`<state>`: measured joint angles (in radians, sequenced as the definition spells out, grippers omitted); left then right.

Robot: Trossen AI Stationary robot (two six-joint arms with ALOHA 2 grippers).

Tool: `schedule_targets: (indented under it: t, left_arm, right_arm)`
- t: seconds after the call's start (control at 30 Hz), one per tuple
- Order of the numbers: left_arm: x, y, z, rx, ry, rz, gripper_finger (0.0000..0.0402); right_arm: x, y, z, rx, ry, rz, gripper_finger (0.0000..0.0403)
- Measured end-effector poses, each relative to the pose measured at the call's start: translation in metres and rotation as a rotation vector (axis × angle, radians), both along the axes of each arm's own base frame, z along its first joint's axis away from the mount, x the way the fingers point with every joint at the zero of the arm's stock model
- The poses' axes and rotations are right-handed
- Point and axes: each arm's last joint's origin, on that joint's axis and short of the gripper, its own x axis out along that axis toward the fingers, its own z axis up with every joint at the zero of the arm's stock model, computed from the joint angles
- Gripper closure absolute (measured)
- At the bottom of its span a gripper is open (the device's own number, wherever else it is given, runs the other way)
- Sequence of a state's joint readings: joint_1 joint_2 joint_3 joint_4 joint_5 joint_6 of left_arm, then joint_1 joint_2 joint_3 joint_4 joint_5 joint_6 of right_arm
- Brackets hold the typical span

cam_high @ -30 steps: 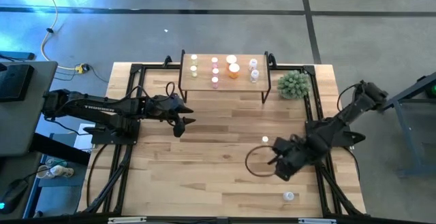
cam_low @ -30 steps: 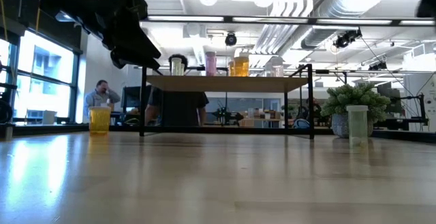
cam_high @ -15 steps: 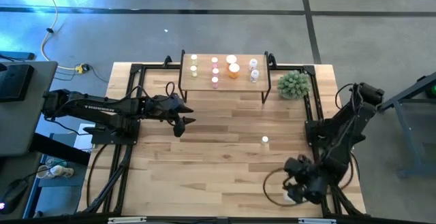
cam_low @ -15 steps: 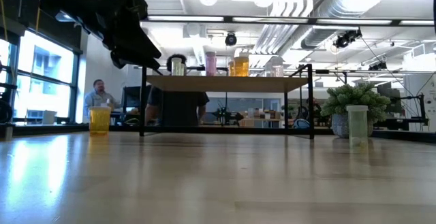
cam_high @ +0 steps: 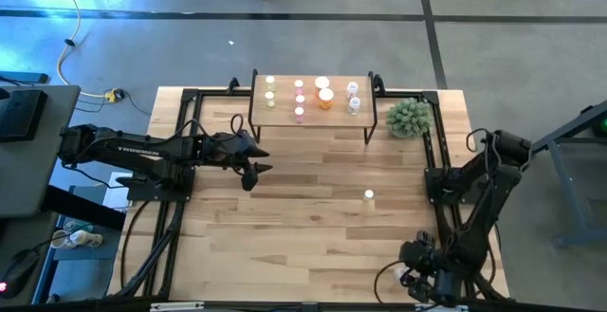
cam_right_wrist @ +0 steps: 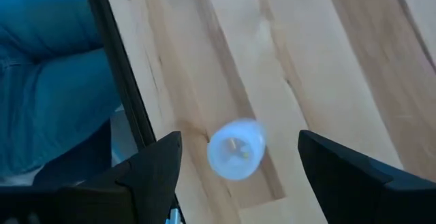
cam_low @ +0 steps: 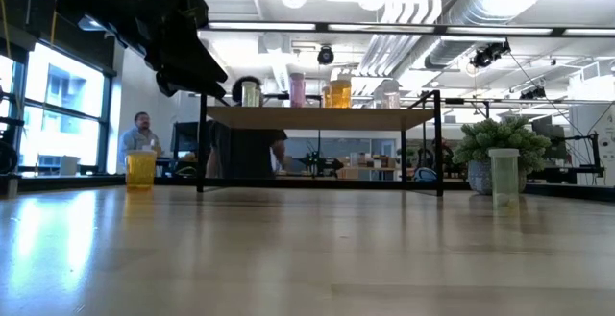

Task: Pick and place medicine bottles onto shelf by color
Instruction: Put the transparent pill bottle aligned with the other transparent pill bottles on the shelf

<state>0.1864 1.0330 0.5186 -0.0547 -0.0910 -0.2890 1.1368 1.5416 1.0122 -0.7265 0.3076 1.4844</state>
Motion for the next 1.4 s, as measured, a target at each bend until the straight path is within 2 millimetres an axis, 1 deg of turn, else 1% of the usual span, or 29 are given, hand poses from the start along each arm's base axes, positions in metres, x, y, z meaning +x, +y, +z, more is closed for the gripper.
schedule_targets:
  t: [0.17, 0.3, 0.6, 0.7, 0.87, 1.27, 1.4]
  left_arm:
    - [0.0, 0.0, 0.0, -0.013, -0.004, 0.015, 0.0195]
    - [0.0, 0.0, 0.0, -0.026, -0.008, 0.03, 0.0195]
    - [0.0, 0.0, 0.0, -0.028, -0.009, 0.031, 0.0195]
    - [0.0, 0.0, 0.0, -0.028, -0.009, 0.031, 0.0195]
    - [0.0, 0.0, 0.0, -0.028, -0.009, 0.031, 0.0195]
    - [0.0, 0.0, 0.0, -0.028, -0.008, 0.031, 0.0195]
    - [0.0, 0.0, 0.0, -0.028, -0.008, 0.031, 0.0195]
  right_arm:
    - [0.0, 0.007, -0.008, -0.028, 0.006, 0.011, 0.0119]
    - [0.001, 0.01, -0.016, -0.053, 0.02, 0.011, 0.0119]
    - [0.002, 0.014, -0.025, -0.058, 0.048, 0.015, 0.012]
    - [0.003, 0.015, -0.029, -0.067, 0.055, 0.014, 0.0126]
    - [0.003, 0.016, -0.031, -0.068, 0.061, -0.002, 0.0158]
    - [0.003, 0.016, -0.03, -0.072, 0.044, -0.012, 0.027]
    - [0.004, 0.016, -0.03, -0.073, 0.033, -0.025, 0.0284]
